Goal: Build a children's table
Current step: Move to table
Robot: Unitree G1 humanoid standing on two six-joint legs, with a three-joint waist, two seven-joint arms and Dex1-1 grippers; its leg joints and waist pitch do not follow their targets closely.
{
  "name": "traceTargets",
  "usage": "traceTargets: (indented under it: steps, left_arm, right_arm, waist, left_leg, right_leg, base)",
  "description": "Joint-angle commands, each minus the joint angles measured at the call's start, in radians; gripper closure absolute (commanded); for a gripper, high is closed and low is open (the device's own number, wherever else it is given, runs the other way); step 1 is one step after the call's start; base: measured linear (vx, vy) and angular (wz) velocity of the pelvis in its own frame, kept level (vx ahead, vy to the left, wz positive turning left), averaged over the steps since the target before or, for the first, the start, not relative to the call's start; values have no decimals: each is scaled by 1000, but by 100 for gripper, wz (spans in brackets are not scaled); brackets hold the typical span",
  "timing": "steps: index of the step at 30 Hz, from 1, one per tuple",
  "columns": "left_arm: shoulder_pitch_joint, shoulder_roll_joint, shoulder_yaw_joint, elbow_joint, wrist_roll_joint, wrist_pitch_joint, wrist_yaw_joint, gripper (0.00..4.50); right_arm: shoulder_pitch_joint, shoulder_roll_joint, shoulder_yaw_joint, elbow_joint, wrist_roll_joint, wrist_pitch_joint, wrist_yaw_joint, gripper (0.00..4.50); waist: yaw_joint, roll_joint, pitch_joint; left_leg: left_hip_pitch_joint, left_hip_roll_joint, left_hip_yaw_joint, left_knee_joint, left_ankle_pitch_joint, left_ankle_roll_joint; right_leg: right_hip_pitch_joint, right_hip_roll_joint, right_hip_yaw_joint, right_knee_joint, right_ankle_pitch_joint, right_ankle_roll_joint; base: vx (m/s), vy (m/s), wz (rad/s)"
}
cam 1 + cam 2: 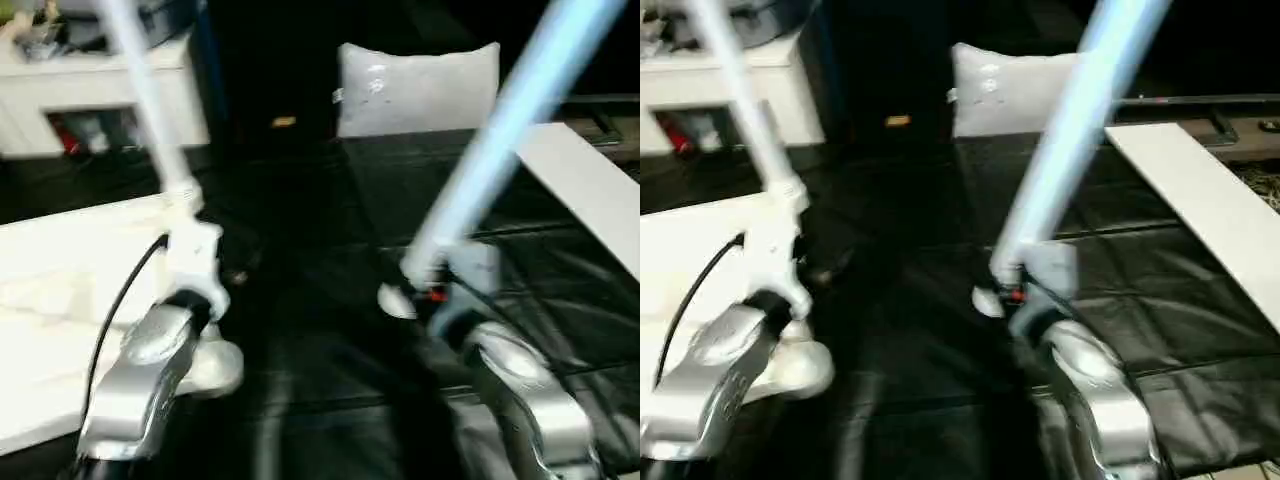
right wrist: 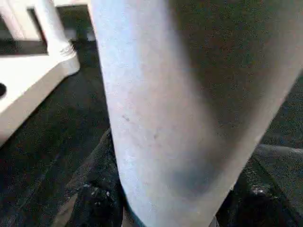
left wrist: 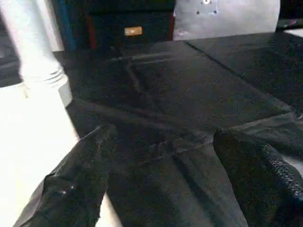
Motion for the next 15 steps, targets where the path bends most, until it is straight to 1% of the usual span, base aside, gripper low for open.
traceTargets:
  steps: [1, 2, 3, 4, 5, 6, 7, 8, 9, 10, 11, 12, 13, 14, 15]
  left_arm:
    - [10, -4, -5, -31, 7, 16, 10, 69]
    - [12, -4, -4, -34, 9, 18, 11, 69]
    - [14, -5, -5, -36, 10, 19, 12, 69]
    - [16, -7, -6, -37, 12, 19, 13, 69]
    - [17, -8, -7, -37, 14, 20, 15, 69]
    - [19, -9, -9, -39, 16, 20, 17, 69]
    - [21, -11, -11, -42, 18, 21, 18, 69]
    - [22, -13, -12, -45, 19, 24, 20, 69]
    - [24, -14, -14, -47, 20, 25, 21, 69]
    - [25, -14, -18, -49, 23, 26, 21, 69]
    - [24, -14, -22, -49, 27, 27, 20, 69]
    - [23, -14, -26, -49, 30, 27, 19, 69]
    - [22, -14, -27, -48, 32, 27, 19, 69]
    - [20, -16, -28, -47, 32, 28, 19, 69]
    - [19, -17, -28, -47, 32, 29, 19, 69]
  right_arm:
    - [-6, -12, 4, -2, -12, 3, 19, 258]
    - [-4, -12, 6, 1, -18, -3, 22, 258]
    - [-3, -12, 5, 3, -22, -8, 24, 258]
    - [-3, -15, 7, 6, -29, -24, 27, 258]
    - [-1, -13, 4, 9, -27, -36, 27, 258]
    - [0, -10, -4, 12, -24, -48, 23, 258]
    - [0, -11, -9, 14, -18, -51, 23, 258]
    - [-1, -15, -12, 14, -15, -49, 23, 258]
    - [-1, -20, -14, 16, -15, -47, 24, 258]
    - [-2, -25, -14, 18, -12, -46, 26, 258]
    - [-2, -30, -14, 20, -14, -50, 27, 258]
    - [-2, -33, -15, 22, -18, -57, 26, 258]
    - [-1, -30, -19, 23, -17, -57, 23, 258]
    - [0, -28, -23, 24, -18, -59, 22, 258]
    - [1, -28, -23, 25, -21, -61, 22, 258]
  waist:
    - [35, -27, -44]
    - [37, -26, -44]
    - [22, -24, -40]
    - [-18, -18, -19]
    - [-40, 19, 14]
    - [-87, 60, 19]
    - [-66, 65, 1]
    - [-43, 81, -12]
    - [-56, 79, -20]
    - [-59, 39, -39]
    - [-59, 6, -58]
    - [-20, -66, -81]
    - [14, -51, -65]
    - [-23, -35, -58]
    - [-13, -32, -50]
  left_leg:
    - [-27, 16, -16, -24, -218, 240]
    - [-6, 46, -28, 63, -224, 149]
    - [-20, 79, -48, 117, -205, 73]
    - [-30, 109, -73, 166, -171, -57]
    - [51, 102, -90, 93, -400, -111]
    - [18, 67, -89, -175, -953, -230]
    - [-13, 52, -65, -233, -1067, -278]
    - [22, 48, -58, -218, -931, -255]
    - [54, 53, -54, -189, -808, -236]
    - [90, 74, -76, -183, -568, -172]
    - [109, 80, -84, -176, -442, -157]
    - [23, 62, -47, -49, -248, -154]
    - [-2, 41, -65, 118, -191, -119]
    - [-79, 41, -103, 184, -158, -129]
    - [-85, 46, -108, 187, -138, -175]
  right_leg:
    - [62, -165, 21, -163, -395, 70]
    - [55, -252, 36, -223, -537, 30]
    - [75, -312, 45, -252, -600, -4]
    - [95, -347, -24, -271, -712, -6]
    - [47, -239, -101, -235, -813, 18]
    - [45, 24, -142, 9, -574, 58]
    - [69, 77, -124, 141, -322, 47]
    - [44, 91, -115, 145, -94, 48]
    - [13, 87, -111, 129, -54, 44]
    - [24, 51, -75, 51, -37, 39]
    - [20, 18, -42, 19, -26, 45]
    - [82, -173, 92, -58, -76, 70]
    - [58, -295, 176, -153, -121, 45]
    - [107, -282, 134, -133, -119, 2]
    - [117, -249, 86, -128, -139, -48]
  base:
    - [-95, 91, 63]
    - [-103, 144, 53]
    - [-103, 144, 53]
    - [-61, 235, 36]
    - [-68, 242, 29]
    - [-68, 242, 29]
    - [-129, 243, 27]
    - [-43, 190, 16]
    - [-43, 190, 16]
    - [20, 141, 0]
    - [-14, 132, -16]
    - [-14, 132, -16]
    - [-4, 122, -1]
    - [10, 191, -35]
    - [10, 191, -35]
